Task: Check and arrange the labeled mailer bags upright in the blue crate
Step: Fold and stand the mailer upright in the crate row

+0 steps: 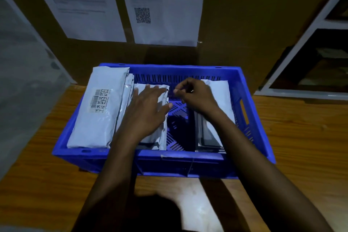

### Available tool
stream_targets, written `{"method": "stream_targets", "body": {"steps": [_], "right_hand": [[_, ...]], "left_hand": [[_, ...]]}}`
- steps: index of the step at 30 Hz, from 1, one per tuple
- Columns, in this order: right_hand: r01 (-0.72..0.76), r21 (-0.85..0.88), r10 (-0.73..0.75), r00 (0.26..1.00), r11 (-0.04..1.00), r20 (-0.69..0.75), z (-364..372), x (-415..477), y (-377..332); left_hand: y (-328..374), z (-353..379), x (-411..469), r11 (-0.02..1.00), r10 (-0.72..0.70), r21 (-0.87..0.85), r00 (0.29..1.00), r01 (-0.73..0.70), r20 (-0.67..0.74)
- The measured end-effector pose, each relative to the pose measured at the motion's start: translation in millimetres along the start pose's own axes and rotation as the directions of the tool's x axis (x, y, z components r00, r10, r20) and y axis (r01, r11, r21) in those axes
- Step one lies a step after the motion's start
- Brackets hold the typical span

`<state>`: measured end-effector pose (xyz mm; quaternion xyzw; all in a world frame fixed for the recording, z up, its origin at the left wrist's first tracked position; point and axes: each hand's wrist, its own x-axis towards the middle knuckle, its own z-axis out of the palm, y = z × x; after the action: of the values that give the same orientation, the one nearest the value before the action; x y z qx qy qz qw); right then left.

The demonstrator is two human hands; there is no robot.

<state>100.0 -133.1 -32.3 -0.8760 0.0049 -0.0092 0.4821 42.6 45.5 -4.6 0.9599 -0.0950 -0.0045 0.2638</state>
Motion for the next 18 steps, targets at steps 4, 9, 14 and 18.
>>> {"method": "stream_targets", "body": {"steps": [4, 9, 14, 18], "right_hand": [[-0.106, -0.269, 0.071, 0.988, 0.957, -0.138, -41, -3, 13], [-0.219, -0.363, 0.191, 0.975, 0.906, -0.111, -57, -5, 37], [-0.234, -0.273, 0.194, 0.967, 0.933, -0.166, -61, -14, 46], [-0.235, -0.222, 0.187, 0.958, 0.946, -0.216, -68, -21, 48]], "left_hand": [[31, 12, 23, 0.986, 0.005, -0.165, 0.999, 0.002, 0.044], [66, 46, 55, 0.951, -0.107, -0.223, 0.906, 0.213, 0.409], [81, 72, 64, 0.808, -0.204, -0.388, 0.828, 0.443, 0.522], [77, 82, 69, 0.793, -0.319, -0.38, 0.856, 0.476, 0.407]]}}
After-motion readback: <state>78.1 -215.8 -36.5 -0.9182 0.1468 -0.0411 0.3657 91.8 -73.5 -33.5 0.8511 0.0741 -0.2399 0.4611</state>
